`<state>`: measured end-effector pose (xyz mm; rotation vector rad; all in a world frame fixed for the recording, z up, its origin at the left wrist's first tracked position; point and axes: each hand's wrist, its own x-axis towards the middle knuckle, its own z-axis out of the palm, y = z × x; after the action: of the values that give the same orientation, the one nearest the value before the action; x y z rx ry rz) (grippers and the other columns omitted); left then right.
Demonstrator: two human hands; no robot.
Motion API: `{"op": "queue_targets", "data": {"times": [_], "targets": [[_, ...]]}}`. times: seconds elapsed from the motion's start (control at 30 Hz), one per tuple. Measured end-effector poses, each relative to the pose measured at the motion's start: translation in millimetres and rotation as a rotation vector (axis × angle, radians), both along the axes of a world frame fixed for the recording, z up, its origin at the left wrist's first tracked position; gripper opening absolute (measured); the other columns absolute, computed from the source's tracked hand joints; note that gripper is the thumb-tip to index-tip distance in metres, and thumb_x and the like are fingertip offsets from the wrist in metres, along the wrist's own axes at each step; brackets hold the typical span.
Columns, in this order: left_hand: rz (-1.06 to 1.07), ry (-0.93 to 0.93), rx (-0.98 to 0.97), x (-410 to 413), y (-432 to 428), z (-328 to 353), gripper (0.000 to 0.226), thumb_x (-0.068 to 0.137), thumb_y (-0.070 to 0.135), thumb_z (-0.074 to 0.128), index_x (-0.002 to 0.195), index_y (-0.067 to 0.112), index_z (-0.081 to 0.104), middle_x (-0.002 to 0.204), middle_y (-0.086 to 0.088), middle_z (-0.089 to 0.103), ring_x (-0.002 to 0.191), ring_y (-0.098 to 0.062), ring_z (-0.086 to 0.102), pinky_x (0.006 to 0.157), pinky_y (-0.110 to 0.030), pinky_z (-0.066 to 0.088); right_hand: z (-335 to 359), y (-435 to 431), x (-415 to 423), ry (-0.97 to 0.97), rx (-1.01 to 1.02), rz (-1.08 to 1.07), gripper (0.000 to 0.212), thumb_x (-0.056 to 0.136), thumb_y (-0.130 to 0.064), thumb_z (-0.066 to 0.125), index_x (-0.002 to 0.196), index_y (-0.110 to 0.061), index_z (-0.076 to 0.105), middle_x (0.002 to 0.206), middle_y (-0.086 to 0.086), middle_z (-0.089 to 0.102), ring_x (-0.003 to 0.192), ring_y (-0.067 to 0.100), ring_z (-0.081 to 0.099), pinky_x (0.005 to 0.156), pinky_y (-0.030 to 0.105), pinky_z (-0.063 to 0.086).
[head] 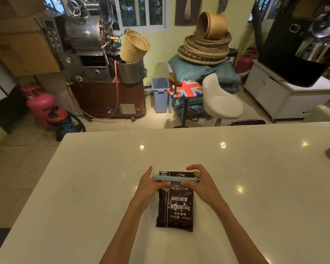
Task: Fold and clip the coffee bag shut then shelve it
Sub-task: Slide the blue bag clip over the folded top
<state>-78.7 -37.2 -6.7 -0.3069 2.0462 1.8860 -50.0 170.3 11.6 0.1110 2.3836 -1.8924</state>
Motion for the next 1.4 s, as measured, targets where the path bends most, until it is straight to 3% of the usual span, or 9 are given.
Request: {"op": "queue_targets", "data": {"times": [0.17, 0.33, 0.53, 0.67, 0.8, 0.97, 1.17, 1.4], "targets": [[0.034, -0.044, 0.016, 5, 2, -7, 0.106, 0.072, 0.012, 0.088, 0.154, 0.01, 0.022, 0.139, -0.024, 0.056, 0.11, -0.027, 0.063, 0.086, -0.033, 0.053, -9, 0, 4, -0.042, -0.073, -0.038, 0.042, 0.08, -0.014, 0.081, 0.112, -0.02, 0.054, 0.099, 0.004, 0.071, 0.079, 0.011, 0.075, 0.06, 0.025, 0.06], [0.045, -0.015, 0.017, 15, 10, -12, 0.086, 0.077, 0.013, 0.083, 0.148, 0.014, 0.034, 0.127, -0.015, 0.064, 0.09, -0.011, 0.068, 0.059, -0.014, 0.055, -8, 4, 3, -0.101, -0.083, -0.043, 0.04, 0.08, -0.012, 0.081, 0.11, -0.019, 0.056, 0.096, 0.002, 0.071, 0.073, 0.011, 0.075, 0.06, 0.023, 0.059], [-0.016, 0.008, 0.107, 11, 10, -6, 0.088, 0.075, 0.006, 0.084, 0.148, 0.022, 0.038, 0.105, 0.008, 0.067, 0.084, -0.004, 0.074, 0.062, -0.015, 0.057, -4, 8, -3, -0.146, -0.085, -0.027, 0.043, 0.078, -0.012, 0.083, 0.114, -0.013, 0.058, 0.1, 0.006, 0.07, 0.082, 0.015, 0.072, 0.061, 0.02, 0.057], [-0.027, 0.007, 0.166, 8, 9, -2, 0.066, 0.076, 0.016, 0.083, 0.131, 0.029, 0.05, 0.11, 0.001, 0.071, 0.09, -0.014, 0.075, 0.068, -0.022, 0.06, -5, 10, -4, -0.162, -0.097, -0.038, 0.042, 0.078, -0.015, 0.083, 0.112, -0.016, 0.059, 0.103, 0.005, 0.071, 0.087, 0.019, 0.072, 0.066, 0.025, 0.06], [0.064, -0.031, 0.348, 15, 17, -2, 0.044, 0.078, 0.038, 0.078, 0.114, 0.015, 0.068, 0.105, -0.013, 0.077, 0.094, -0.026, 0.075, 0.072, -0.031, 0.06, -9, 10, -4, -0.161, -0.127, -0.075, 0.041, 0.078, -0.013, 0.083, 0.111, -0.015, 0.058, 0.104, 0.008, 0.07, 0.086, 0.022, 0.073, 0.066, 0.028, 0.061], [0.134, -0.003, 0.387, 16, 20, -4, 0.03, 0.083, 0.027, 0.074, 0.106, 0.008, 0.069, 0.095, -0.013, 0.077, 0.089, -0.028, 0.075, 0.073, -0.035, 0.06, -18, 2, 0, -0.164, -0.261, -0.187, 0.045, 0.077, -0.013, 0.083, 0.114, -0.017, 0.059, 0.103, 0.012, 0.072, 0.084, 0.024, 0.075, 0.067, 0.03, 0.062], [0.219, 0.024, 0.346, 18, 24, -6, 0.022, 0.089, 0.022, 0.07, 0.105, 0.007, 0.068, 0.093, -0.014, 0.078, 0.085, -0.028, 0.076, 0.068, -0.033, 0.061, -31, -15, 9, -0.214, -0.578, -0.248, 0.04, 0.078, -0.018, 0.08, 0.112, -0.004, 0.065, 0.102, 0.02, 0.076, 0.092, 0.037, 0.074, 0.076, 0.046, 0.062], [0.294, 0.061, 0.342, 23, 29, -10, 0.013, 0.091, 0.018, 0.068, 0.1, 0.008, 0.07, 0.083, -0.006, 0.08, 0.075, -0.019, 0.077, 0.058, -0.023, 0.059, -33, -26, 10, -0.19, -0.551, -0.313, 0.026, 0.085, -0.016, 0.076, 0.107, -0.008, 0.066, 0.097, 0.017, 0.077, 0.087, 0.034, 0.076, 0.072, 0.044, 0.062]]}}
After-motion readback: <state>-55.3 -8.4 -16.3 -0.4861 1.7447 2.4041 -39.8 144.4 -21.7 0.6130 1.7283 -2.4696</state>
